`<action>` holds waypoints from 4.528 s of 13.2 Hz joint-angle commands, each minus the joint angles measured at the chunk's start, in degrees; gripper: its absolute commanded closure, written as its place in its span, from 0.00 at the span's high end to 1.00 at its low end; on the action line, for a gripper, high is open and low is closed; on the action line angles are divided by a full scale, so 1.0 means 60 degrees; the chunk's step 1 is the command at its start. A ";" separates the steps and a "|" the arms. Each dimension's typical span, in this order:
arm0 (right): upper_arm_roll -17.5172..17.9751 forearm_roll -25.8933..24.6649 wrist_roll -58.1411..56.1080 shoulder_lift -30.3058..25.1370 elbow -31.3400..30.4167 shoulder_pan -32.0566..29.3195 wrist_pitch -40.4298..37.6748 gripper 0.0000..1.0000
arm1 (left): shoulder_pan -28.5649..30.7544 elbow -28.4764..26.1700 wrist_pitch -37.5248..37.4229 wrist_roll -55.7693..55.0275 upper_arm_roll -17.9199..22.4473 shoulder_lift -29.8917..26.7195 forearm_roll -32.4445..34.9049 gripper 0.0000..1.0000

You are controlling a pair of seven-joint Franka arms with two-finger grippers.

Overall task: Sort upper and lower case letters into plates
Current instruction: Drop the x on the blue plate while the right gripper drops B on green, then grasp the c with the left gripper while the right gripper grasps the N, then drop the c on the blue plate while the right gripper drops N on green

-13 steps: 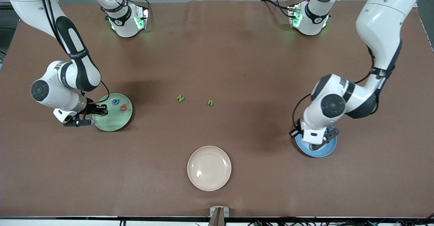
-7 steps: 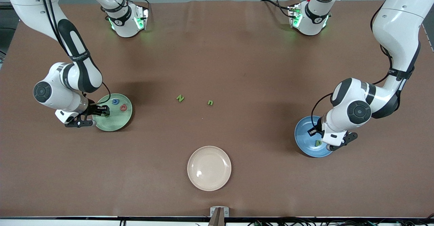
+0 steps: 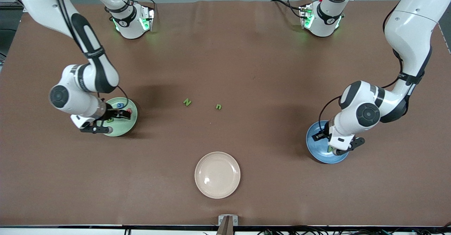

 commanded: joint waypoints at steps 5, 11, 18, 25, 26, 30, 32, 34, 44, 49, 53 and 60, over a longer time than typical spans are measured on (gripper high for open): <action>-0.0025 0.0052 0.6130 -0.0413 -0.0121 0.2850 0.0115 1.00 | -0.1448 0.0154 0.0050 -0.3406 -0.0889 -0.0142 0.0152 1.00; -0.0040 -0.0021 1.0033 -0.0062 -0.0136 0.4287 0.1039 1.00 | -0.3456 0.0682 0.0679 -0.6500 -0.0656 0.0429 0.0138 1.00; -0.0055 -0.0065 1.0520 0.0567 -0.0224 0.4830 0.1799 0.79 | -0.6839 0.1808 0.0973 -0.9751 0.1424 0.1204 0.0021 0.87; -0.0069 -0.0197 1.0505 0.0891 -0.0267 0.5065 0.2196 0.67 | -0.8262 0.3053 0.0988 -1.1700 0.2143 0.2112 0.0021 0.71; -0.0069 -0.0197 1.0505 0.0905 -0.0282 0.5065 0.2196 0.66 | -0.8322 0.3288 0.0988 -1.2095 0.2143 0.2259 0.0020 0.69; -0.0055 -0.0227 1.0491 0.0891 -0.0399 0.5079 0.2196 0.52 | -0.8585 0.3436 0.0988 -1.2391 0.2158 0.2436 0.0035 0.67; -0.0069 -0.0227 1.0505 0.0891 -0.0429 0.5167 0.2196 0.43 | -0.8703 0.3436 0.0988 -1.2551 0.2158 0.2451 0.0035 0.65; -0.0069 -0.0227 1.0505 0.0891 -0.0443 0.5167 0.2182 0.29 | -0.8805 0.3436 0.0988 -1.2655 0.2172 0.2495 0.0064 0.63; -0.0128 -0.0227 0.8153 0.0175 -0.0443 0.3633 0.1159 0.00 | -0.8791 0.3334 0.0959 -1.2655 0.2173 0.2510 0.0035 0.54; -0.0143 -0.0241 0.4448 -0.0412 -0.0268 0.1393 0.0322 0.00 | -0.8703 0.3334 0.0900 -1.2567 0.2173 0.2452 0.0108 0.15; -0.0143 -0.0256 0.1679 -0.0310 -0.0165 -0.0278 0.0452 0.00 | -0.8163 0.3422 0.0608 -1.1839 0.2173 0.2086 0.0182 0.03; -0.0099 -0.0227 0.0325 0.0480 -0.0165 -0.1263 0.1244 0.01 | -0.6404 0.3407 -0.0475 -0.8280 0.2055 0.1193 0.0094 0.02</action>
